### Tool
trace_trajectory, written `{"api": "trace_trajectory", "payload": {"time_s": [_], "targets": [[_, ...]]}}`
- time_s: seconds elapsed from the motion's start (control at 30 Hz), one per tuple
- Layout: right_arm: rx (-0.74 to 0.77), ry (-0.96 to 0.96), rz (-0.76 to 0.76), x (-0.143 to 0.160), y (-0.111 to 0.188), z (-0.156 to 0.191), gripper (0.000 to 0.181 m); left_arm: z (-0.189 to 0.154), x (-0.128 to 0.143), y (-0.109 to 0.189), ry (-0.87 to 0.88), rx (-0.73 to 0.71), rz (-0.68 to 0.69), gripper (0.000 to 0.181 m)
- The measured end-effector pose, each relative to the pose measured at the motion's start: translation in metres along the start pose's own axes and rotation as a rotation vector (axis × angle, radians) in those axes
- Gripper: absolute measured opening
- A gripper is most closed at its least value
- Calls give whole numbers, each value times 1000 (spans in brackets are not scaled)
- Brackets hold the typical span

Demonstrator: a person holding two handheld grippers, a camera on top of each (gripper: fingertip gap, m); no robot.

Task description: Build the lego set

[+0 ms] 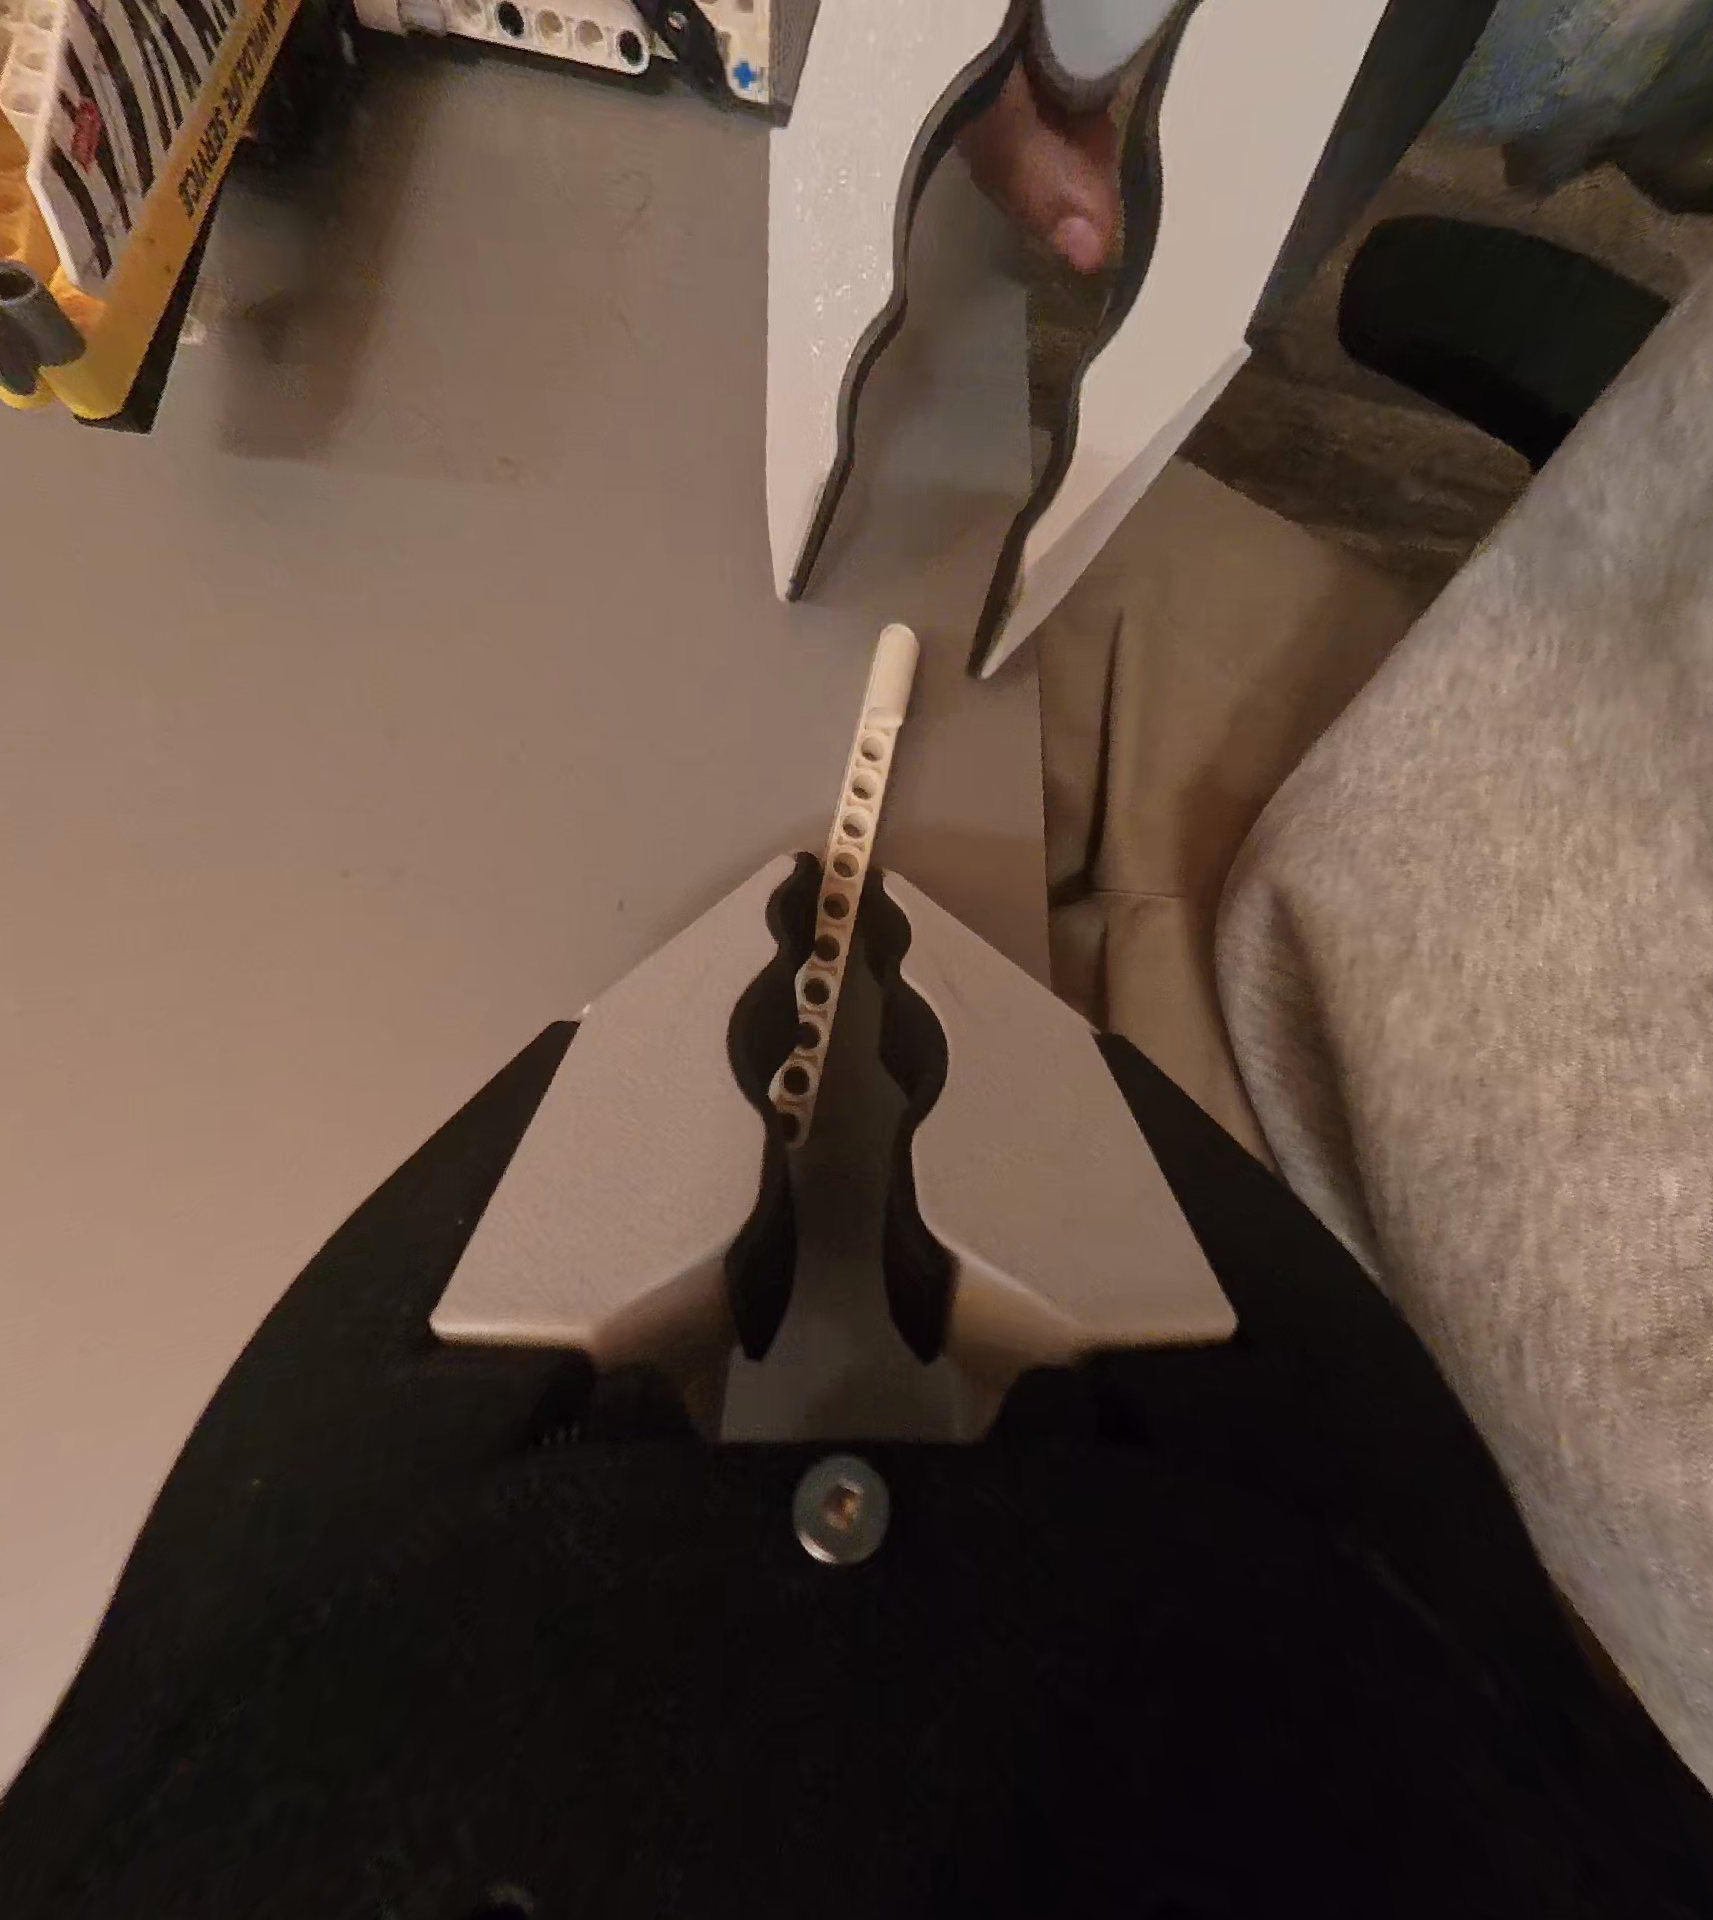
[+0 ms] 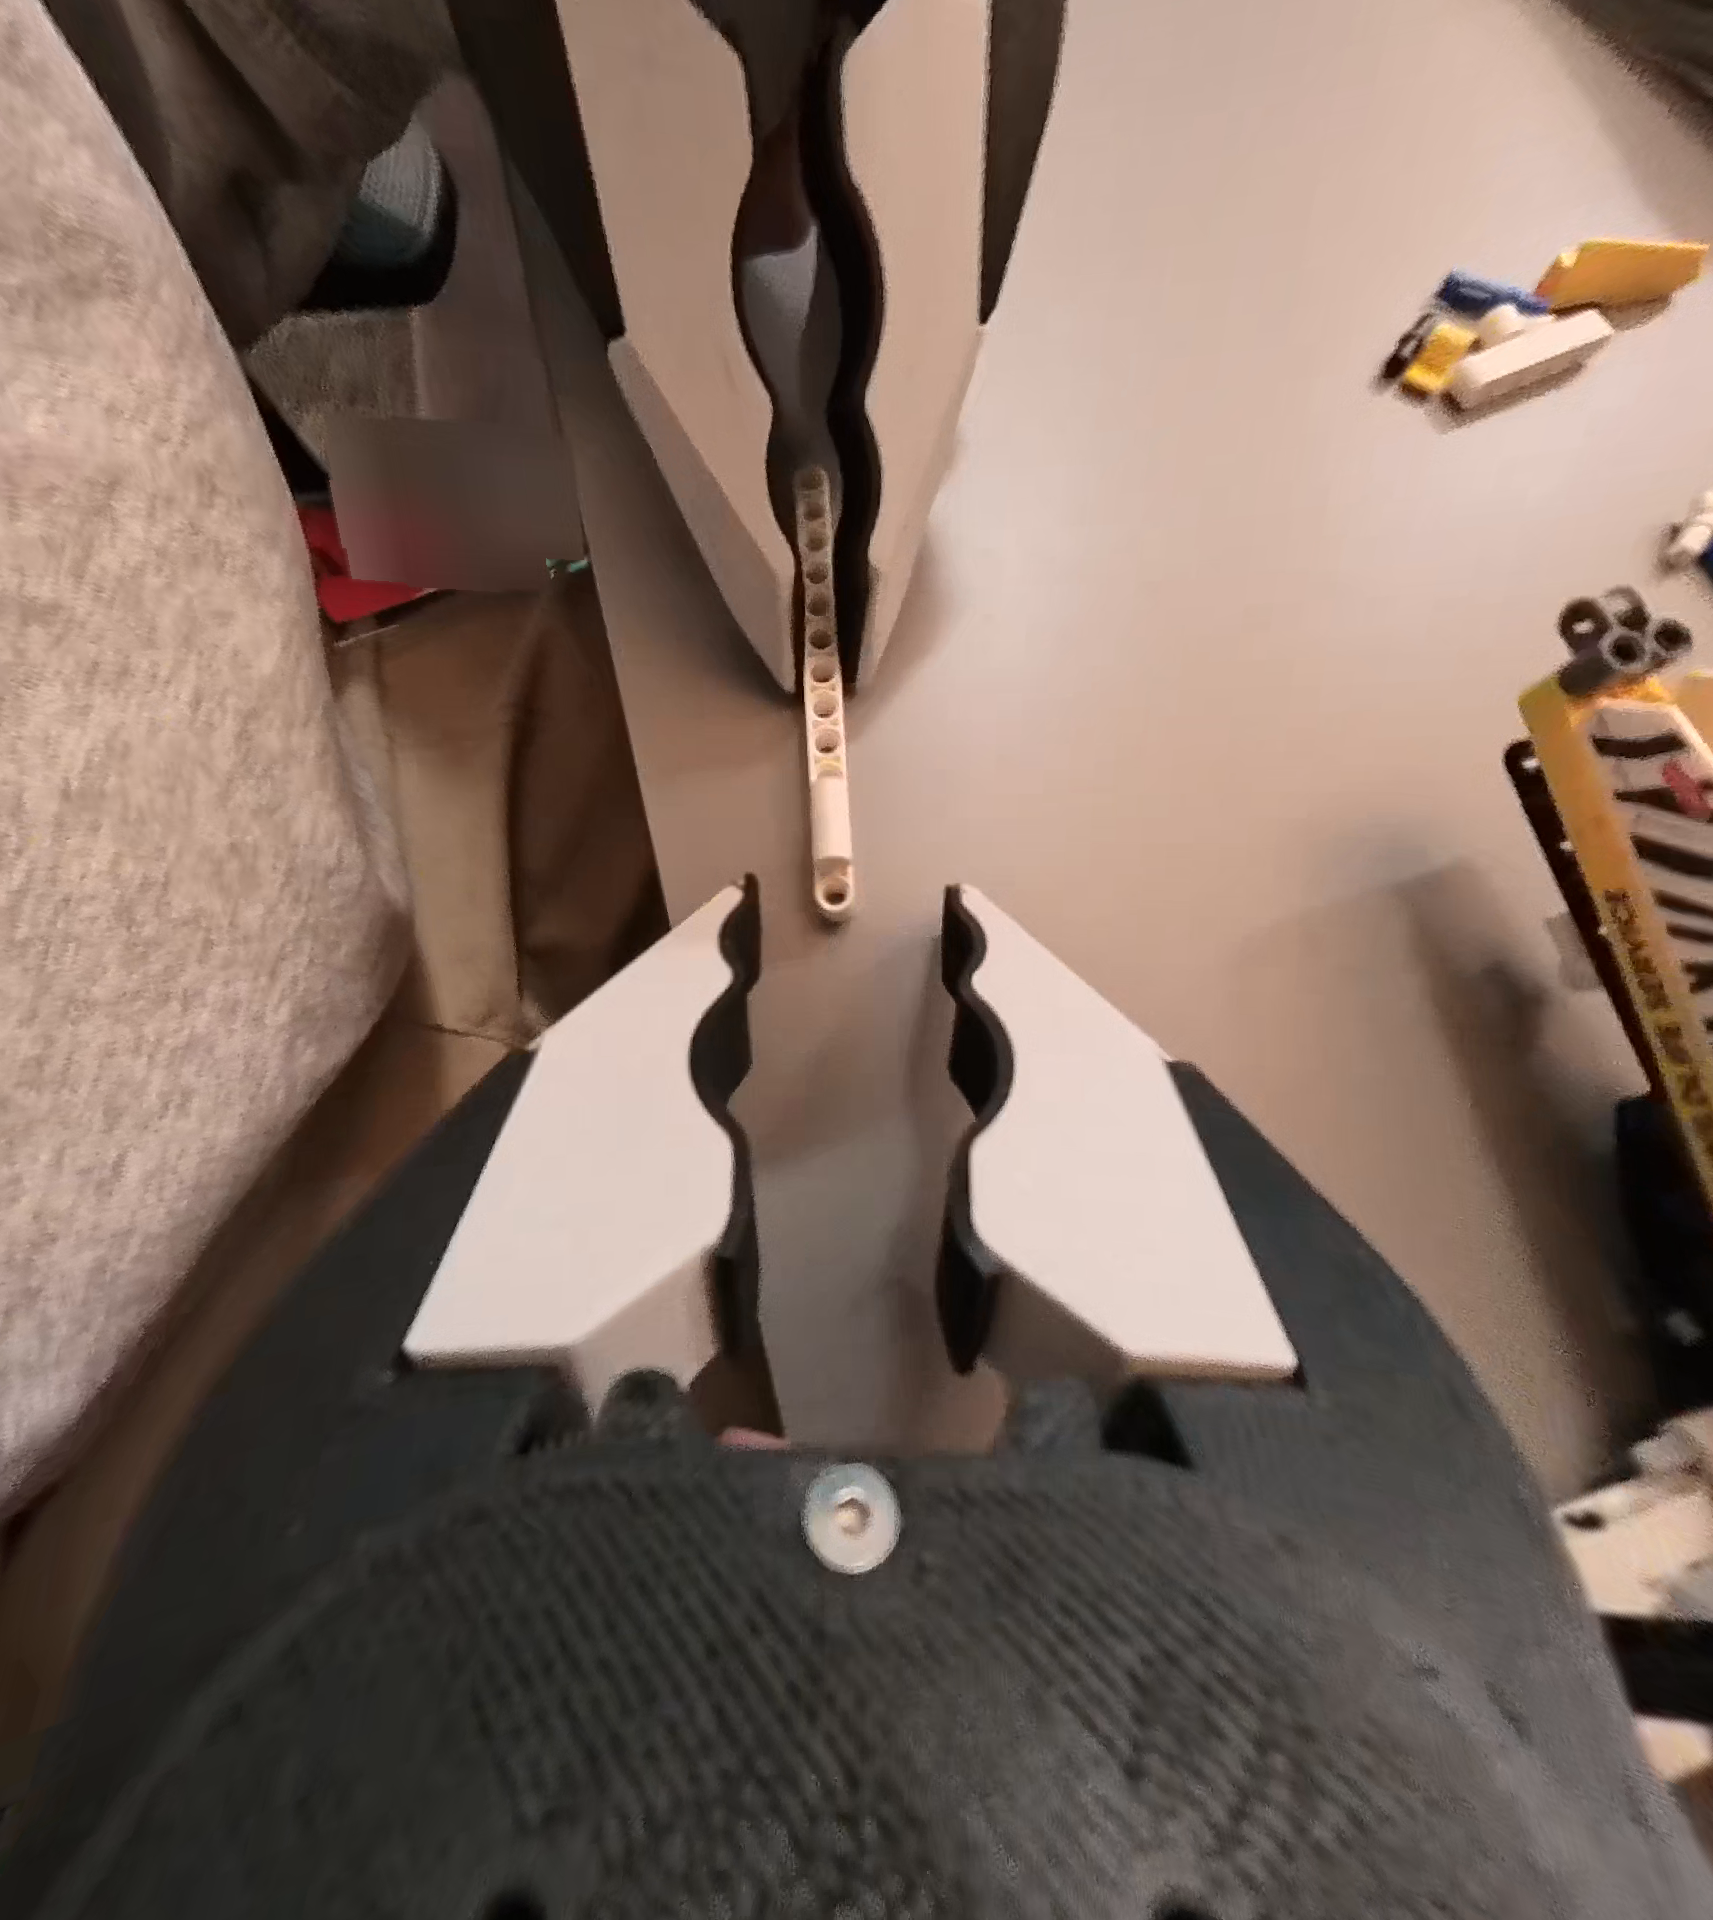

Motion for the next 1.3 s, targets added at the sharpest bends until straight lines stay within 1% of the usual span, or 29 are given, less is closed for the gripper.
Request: {"api": "trace_trajectory", "payload": {"time_s": [0.07,0.17,0.23,0.33,0.4,0.53,0.7,0.9,1.1,1.3], "targets": [[23,-47,-68,-3,1,1,30,-2,-1,-1,-13,7,0,11],[42,-88,-175,-15,3,3,21,-6,-4,-5,-35,0,-2,23],[67,-83,-202,-17,3,1,15,-8,-7,-9,-48,-3,-3,28],[71,-76,-180,-15,0,2,16,-10,-18,-16,-74,-12,-35,27],[67,-76,-173,-14,-1,2,15,-9,-22,-20,-80,-18,-53,21],[52,-75,-147,-12,-4,3,12,-9,-20,-23,-61,-3,-44,13],[49,-65,-106,-9,-9,4,6,-10,-23,-22,-52,18,-61,12],[53,-68,-108,-10,-11,3,6,-9,-24,-21,-44,21,-72,7],[62,-58,-109,-11,-12,3,6,-9,-23,-21,-37,22,-66,7],[75,-58,-122,-11,-13,2,6,-10,-23,-21,-77,-2,-65,7]]}}
Point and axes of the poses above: each gripper's, where its closed fingertips meet, y back along the fingers, x out of its underside, z = x × y across the jaws, the point moved 2 cm from there along y, back along the fingers, and after that the axes turned 13 degrees about -z, right-handed, at the moved point
